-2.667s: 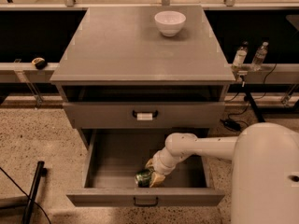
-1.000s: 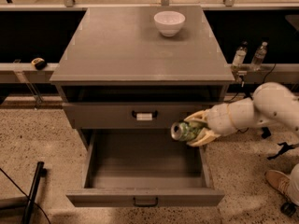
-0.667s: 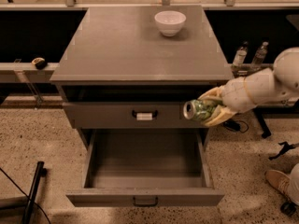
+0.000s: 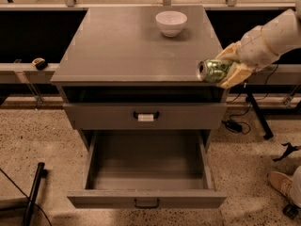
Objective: Pick green can from middle drawer and place on counter
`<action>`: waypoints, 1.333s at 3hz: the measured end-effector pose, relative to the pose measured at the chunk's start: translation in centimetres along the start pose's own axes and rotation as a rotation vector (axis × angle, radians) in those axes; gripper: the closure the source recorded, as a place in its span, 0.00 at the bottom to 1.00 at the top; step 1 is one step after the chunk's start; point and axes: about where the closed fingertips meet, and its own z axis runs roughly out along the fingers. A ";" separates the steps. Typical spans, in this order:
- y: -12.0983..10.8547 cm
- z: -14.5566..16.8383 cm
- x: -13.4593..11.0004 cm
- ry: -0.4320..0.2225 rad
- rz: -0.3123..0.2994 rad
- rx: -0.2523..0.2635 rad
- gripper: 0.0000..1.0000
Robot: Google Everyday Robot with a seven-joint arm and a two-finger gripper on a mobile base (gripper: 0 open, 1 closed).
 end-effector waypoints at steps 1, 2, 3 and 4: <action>-4.2 1.1 -1.4 0.107 0.040 0.006 1.00; -7.3 4.5 -4.5 0.129 0.037 -0.037 1.00; -8.4 8.2 -6.7 0.092 0.029 -0.098 1.00; -8.3 11.3 -7.9 0.037 0.035 -0.136 0.87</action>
Offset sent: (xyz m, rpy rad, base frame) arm 0.1160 0.1132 0.0247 -0.1460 0.0887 -0.0480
